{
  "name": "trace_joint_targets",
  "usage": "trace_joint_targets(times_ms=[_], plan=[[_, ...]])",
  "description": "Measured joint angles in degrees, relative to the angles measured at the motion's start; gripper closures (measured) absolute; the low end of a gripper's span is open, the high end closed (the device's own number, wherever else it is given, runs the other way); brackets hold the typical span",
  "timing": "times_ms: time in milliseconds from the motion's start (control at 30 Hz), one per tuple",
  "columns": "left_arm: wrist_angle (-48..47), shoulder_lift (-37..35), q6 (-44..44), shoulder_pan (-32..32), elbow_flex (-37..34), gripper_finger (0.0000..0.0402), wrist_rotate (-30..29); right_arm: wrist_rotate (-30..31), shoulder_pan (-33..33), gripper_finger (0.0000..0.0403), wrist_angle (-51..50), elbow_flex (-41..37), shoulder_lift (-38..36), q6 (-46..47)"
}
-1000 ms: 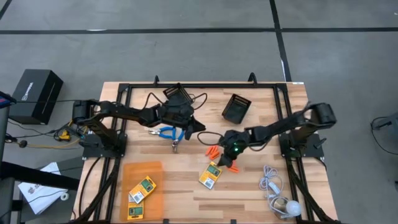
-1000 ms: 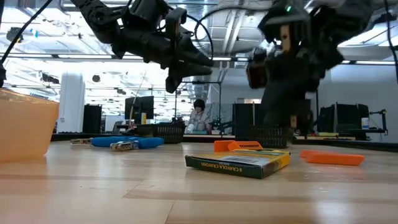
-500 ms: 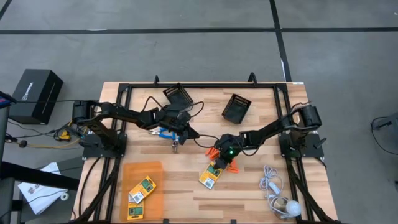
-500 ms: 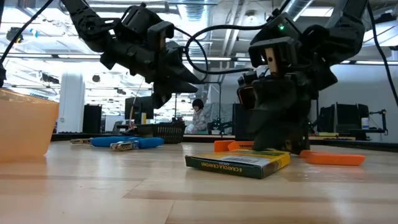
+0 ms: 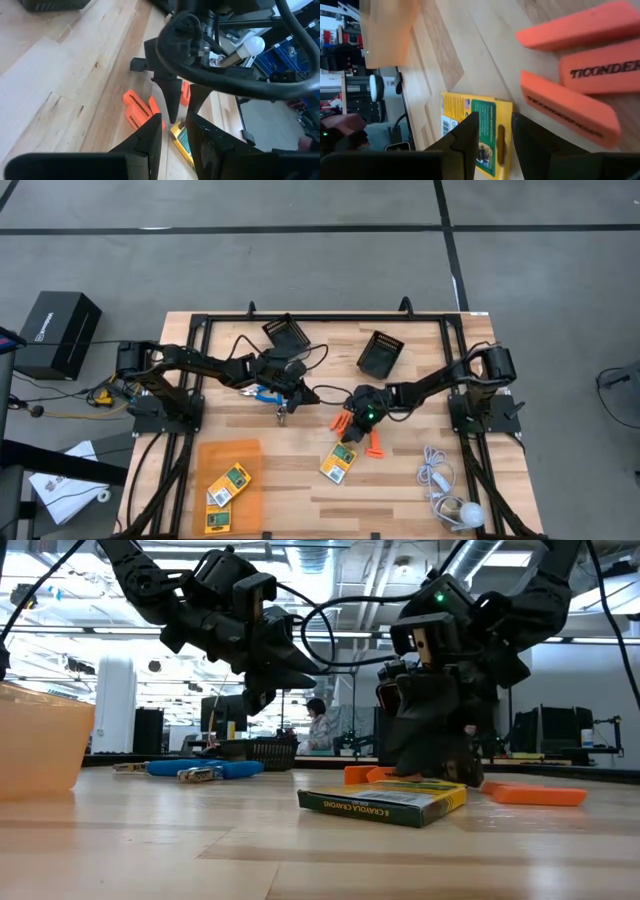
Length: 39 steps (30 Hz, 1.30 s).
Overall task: Pick & Place School Supplies
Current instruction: Put the crayon box into the orange transparent bin
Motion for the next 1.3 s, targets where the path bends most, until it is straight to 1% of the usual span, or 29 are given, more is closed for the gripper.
trace_joint_targets(times_ms=[233, 800, 1067, 1300], plan=[[0.0, 0.0, 0.1, 0.0, 0.0, 0.0316, 0.0, -2.3, -0.7, 0.0295, -3.0, 0.1, -0.2, -2.6], [0.0, 0.0, 0.5, 0.0, 0.0, 0.0316, -0.2, -1.4, 0.2, 0.0295, -2.4, 0.2, 0.0, -2.2], [-0.1, 0.0, 1.0, 0.0, 0.0, 0.0316, 0.1, -0.6, 0.4, 0.0295, -1.9, 2.9, 2.3, -1.3], [-0.2, 0.0, 1.8, 0.0, 0.0, 0.0316, 0.7, -1.9, 2.1, 0.0295, -1.7, 7.3, 6.3, -0.6]])
